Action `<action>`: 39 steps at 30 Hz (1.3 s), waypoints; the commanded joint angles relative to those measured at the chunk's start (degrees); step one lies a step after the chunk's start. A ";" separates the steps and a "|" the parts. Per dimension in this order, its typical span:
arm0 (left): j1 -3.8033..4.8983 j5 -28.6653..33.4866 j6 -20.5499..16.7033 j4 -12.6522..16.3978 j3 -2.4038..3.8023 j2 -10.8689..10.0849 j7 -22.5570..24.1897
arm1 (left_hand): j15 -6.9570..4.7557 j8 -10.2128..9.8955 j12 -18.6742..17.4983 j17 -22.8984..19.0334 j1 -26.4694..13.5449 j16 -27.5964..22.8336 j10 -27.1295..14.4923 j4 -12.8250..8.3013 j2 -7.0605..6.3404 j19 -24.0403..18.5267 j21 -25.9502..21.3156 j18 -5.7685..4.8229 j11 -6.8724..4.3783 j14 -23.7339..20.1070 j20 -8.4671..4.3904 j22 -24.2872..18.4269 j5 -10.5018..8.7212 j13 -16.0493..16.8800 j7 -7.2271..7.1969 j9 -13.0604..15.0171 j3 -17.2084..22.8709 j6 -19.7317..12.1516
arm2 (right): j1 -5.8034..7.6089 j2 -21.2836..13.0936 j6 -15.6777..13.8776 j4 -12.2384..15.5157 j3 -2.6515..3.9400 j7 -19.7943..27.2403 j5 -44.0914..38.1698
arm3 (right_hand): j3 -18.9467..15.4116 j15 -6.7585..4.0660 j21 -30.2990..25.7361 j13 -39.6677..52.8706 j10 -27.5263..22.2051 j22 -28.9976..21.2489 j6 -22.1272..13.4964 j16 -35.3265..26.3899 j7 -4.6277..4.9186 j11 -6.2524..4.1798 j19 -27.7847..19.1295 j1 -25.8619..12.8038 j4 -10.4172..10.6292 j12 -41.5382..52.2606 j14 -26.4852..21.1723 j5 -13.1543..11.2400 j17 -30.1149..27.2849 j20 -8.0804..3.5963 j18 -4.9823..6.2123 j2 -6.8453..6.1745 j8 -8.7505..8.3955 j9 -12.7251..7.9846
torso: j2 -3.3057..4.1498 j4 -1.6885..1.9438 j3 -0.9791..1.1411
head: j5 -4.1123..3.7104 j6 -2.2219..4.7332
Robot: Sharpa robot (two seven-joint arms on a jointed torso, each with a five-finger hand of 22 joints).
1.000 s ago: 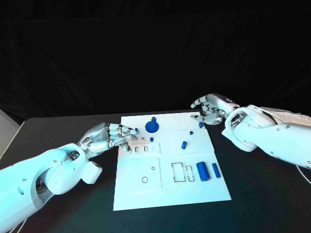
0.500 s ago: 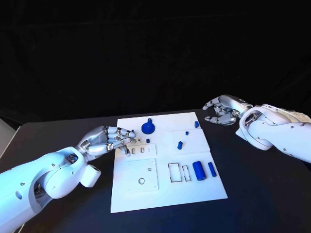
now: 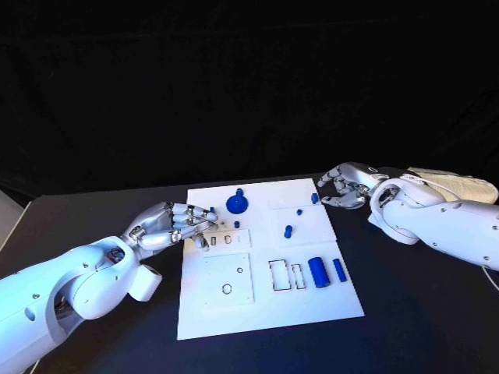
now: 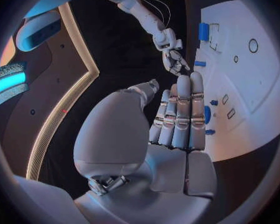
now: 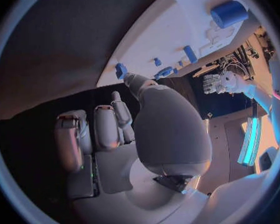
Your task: Assemble the parts on the task board
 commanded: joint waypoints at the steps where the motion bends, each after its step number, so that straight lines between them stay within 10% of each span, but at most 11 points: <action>1: -0.08 0.25 0.43 0.06 0.04 0.11 0.84 | 0.10 -0.39 -0.36 -0.07 -0.15 -0.16 -0.26 -0.07 0.13 -0.41 0.23 0.22 0.00 0.31 0.07 0.07 -0.07 -0.07 -0.07 0.05 -0.01 -0.45 | -0.29 0.57 -0.58 -0.57 0.01 -2.10 -1.64 | 0.09 0.08 0.25 0.06 0.43 15.08 0.16 -0.19 -0.05 -0.09 6.00 0.44 -0.39 0.23 0.04 -0.17 0.00 0.03 -0.39 0.11 -0.20 -0.09 | 0.10 0.11 0.07 | 0.10 -0.20; 39: -0.11 0.25 0.74 0.09 0.04 0.06 0.52 | 0.10 -0.42 -0.39 -0.05 -0.28 -0.22 -0.25 -0.07 0.12 -0.46 0.27 0.22 0.00 0.34 0.09 0.08 -0.07 -0.07 -0.08 0.10 0.01 -0.45 | -1.06 4.22 1.39 -3.68 -0.06 -2.65 -0.84 | 1.20 -0.15 0.25 0.73 1.20 15.08 1.16 -0.22 -0.24 -0.39 6.00 0.06 -0.45 0.71 0.07 -0.46 0.16 -0.14 -0.39 0.79 0.16 -0.01 | 0.02 0.08 0.03 | 0.06 -1.21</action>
